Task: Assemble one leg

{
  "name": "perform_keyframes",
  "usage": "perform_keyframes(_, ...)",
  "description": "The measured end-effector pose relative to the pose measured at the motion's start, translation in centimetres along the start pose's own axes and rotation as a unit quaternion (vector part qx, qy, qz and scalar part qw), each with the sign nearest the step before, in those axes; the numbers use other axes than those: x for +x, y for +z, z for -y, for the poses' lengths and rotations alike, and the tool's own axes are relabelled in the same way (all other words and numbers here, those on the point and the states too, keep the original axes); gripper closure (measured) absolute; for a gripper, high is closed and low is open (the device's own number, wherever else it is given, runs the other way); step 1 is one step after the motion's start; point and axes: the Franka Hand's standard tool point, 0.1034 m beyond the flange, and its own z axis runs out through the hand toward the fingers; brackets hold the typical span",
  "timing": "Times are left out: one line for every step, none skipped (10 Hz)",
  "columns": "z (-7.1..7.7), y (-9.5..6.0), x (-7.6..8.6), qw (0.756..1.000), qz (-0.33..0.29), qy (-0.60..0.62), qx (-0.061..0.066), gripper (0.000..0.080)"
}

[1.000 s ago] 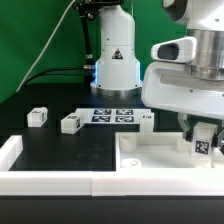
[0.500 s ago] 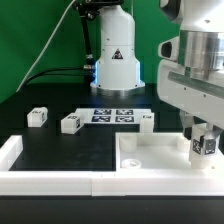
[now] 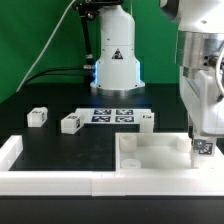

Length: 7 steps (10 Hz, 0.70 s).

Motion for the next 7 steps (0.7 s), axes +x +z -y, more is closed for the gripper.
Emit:
perform_keyframes(-0.01,0.03,-0.03,1.000,0.000,-0.017,0.000,0.0311)
perform_keyframes(-0.02,0.03,-0.04,0.999,0.000,-0.039,0.000,0.0311)
perform_keyframes(0.00,0.02,-0.12,0.998,0.000,-0.060,0.001,0.0186)
perform_keyframes(-0.03,0.02,-0.30,0.995,0.001,-0.101,0.001,0.0161)
perform_keyframes(-0.04,0.02,-0.37,0.985,0.001,-0.171,0.001,0.0161)
perform_keyframes(0.01,0.00,-0.41,0.974,0.001,-0.225,0.003,0.0152)
perform_keyframes(0.05,-0.01,-0.39,0.958,0.000,-0.288,0.004,0.0152)
